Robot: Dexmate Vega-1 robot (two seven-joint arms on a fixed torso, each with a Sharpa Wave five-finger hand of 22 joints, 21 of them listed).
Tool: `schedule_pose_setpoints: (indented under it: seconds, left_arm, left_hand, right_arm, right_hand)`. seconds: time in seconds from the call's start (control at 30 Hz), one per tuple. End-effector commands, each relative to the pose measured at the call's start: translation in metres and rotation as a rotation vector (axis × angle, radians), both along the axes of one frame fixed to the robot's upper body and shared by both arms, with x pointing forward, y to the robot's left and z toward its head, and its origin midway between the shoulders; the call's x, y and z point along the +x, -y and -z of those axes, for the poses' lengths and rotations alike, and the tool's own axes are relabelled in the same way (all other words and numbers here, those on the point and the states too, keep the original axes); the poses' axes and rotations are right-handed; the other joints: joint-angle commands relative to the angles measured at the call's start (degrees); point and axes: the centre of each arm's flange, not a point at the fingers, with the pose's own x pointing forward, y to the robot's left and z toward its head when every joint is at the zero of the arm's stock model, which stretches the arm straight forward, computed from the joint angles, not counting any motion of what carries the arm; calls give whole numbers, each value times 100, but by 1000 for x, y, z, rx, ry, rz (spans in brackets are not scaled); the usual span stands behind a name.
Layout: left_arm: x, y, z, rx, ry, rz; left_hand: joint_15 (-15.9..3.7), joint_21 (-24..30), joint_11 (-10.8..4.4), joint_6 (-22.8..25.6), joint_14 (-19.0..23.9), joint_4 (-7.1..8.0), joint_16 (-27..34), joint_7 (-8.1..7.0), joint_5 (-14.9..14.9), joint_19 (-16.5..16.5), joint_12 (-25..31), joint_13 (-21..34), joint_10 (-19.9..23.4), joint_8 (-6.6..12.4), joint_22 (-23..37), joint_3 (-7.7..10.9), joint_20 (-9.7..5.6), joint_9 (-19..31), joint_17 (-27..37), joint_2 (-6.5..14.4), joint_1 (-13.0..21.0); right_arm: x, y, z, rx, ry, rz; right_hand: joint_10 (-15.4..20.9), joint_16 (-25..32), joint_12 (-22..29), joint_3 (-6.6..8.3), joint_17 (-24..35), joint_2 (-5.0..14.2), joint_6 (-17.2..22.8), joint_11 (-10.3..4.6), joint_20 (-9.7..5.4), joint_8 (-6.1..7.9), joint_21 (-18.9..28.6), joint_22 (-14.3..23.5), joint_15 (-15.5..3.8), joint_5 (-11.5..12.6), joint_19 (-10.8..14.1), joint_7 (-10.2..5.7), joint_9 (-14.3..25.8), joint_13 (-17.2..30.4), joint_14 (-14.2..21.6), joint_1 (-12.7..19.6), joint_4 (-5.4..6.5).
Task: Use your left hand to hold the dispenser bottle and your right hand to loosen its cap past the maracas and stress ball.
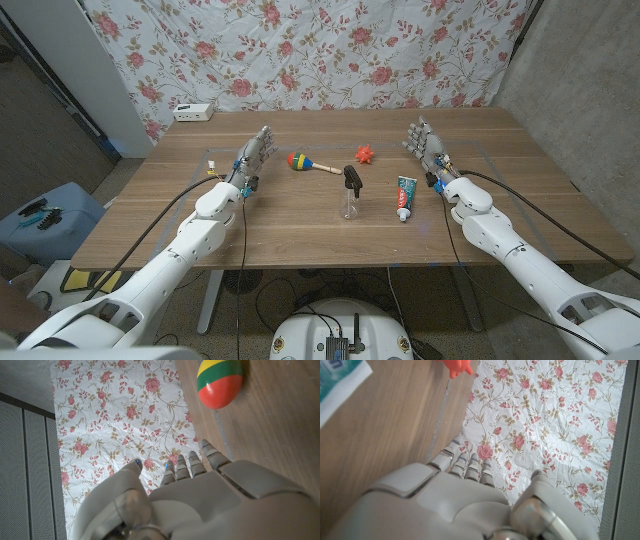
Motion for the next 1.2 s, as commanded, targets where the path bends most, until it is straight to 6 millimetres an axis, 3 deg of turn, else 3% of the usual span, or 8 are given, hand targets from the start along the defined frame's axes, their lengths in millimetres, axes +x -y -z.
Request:
schedule_pose_setpoints:
  seconds: [0.03,0.7,1.2]
  left_arm:
    - [-4,6,-3,23,39,-28]
    - [-22,21,-7,100,49,-55]
    - [-32,28,-4,214,83,-16]
  left_hand:
    - [0,42,13,69,59,-40,41,-16,42,63,41,10,81,34,18,64,14,30,9,-24,74]
    - [-83,32,-33,104,88,-200,20,-41,28,69,24,5,122,27,11,124,0,24,-10,-101,157]
    - [-303,1,-160,145,123,-574,-1,-148,1,36,-3,-1,183,23,0,128,-76,20,-25,-377,375]
  right_arm:
    - [7,-12,-10,-48,42,-14]
    - [-1,-11,-5,-61,49,19]
    - [-9,-4,1,-47,68,47]
  right_hand:
    - [52,26,21,46,4,-4,24,-20,-167,11,25,22,-39,33,27,-9,29,20,-28,45,-16]
    - [58,33,-44,73,-7,2,32,-32,-189,-37,30,22,-72,21,-18,-29,28,21,-47,90,-48]
    - [62,40,-72,89,-10,12,30,-27,-200,-60,36,22,-72,13,-27,-31,28,21,-46,110,-61]
